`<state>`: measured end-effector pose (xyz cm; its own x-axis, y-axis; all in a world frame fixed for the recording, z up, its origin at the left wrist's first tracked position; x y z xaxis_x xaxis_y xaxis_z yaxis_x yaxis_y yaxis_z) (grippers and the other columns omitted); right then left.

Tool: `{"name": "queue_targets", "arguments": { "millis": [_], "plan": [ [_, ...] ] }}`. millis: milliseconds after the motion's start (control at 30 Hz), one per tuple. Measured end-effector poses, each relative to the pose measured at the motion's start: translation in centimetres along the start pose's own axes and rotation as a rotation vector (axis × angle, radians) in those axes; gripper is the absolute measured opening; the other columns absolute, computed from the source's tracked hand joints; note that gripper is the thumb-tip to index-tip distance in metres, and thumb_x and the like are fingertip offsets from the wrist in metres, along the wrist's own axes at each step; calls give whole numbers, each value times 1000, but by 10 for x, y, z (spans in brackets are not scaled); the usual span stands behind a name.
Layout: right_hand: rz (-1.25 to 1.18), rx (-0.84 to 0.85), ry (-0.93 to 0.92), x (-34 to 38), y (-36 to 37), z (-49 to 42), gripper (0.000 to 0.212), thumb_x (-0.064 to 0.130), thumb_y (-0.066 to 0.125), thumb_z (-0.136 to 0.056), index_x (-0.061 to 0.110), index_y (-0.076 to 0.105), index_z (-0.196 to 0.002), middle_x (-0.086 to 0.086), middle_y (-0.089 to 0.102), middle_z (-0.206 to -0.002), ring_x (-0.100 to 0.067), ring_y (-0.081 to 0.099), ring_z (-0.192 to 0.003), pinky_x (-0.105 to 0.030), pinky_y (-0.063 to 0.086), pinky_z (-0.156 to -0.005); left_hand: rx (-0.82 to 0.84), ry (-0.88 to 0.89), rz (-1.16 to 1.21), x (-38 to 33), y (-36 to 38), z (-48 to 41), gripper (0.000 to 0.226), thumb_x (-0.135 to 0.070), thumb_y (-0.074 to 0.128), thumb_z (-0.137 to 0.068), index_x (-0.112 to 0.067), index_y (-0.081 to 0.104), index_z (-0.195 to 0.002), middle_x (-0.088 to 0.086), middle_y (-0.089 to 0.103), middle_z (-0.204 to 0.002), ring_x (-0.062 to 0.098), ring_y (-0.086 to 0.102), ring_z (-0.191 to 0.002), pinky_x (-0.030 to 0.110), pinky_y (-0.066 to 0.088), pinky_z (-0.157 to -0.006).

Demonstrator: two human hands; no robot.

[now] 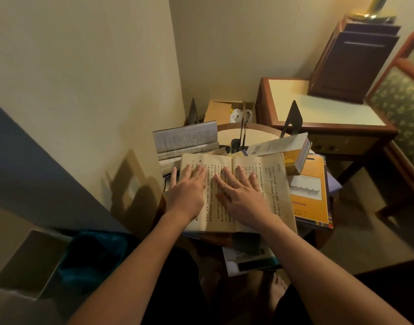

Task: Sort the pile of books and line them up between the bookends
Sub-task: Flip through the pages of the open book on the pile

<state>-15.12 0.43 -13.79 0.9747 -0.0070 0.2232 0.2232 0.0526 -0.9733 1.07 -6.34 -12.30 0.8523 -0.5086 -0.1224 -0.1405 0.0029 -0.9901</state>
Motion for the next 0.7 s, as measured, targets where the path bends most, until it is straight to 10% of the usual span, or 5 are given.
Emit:
{"name": "queue_targets", "arguments": {
  "millis": [700],
  "plan": [
    [31,-6,-1,1,1,1,61,61,16,-103,42,-2,-158,8,-13,-167,-30,-24,-150,-58,-10,-122,-49,-4,76,-1,10,42,50,-34,34,-106,-32,28,-155,-14,29,-159,18,23,-151,56,10,-123]
  ]
}}
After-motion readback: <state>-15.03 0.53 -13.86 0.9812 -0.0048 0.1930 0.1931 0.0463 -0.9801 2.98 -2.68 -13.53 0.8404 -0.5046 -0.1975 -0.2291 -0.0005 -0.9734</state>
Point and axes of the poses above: each hand's wrist, its own z-axis away from the middle knuckle, its own y-axis out of the palm, x = y × z, the point moved 2 cm from there along -z, towards the middle knuckle
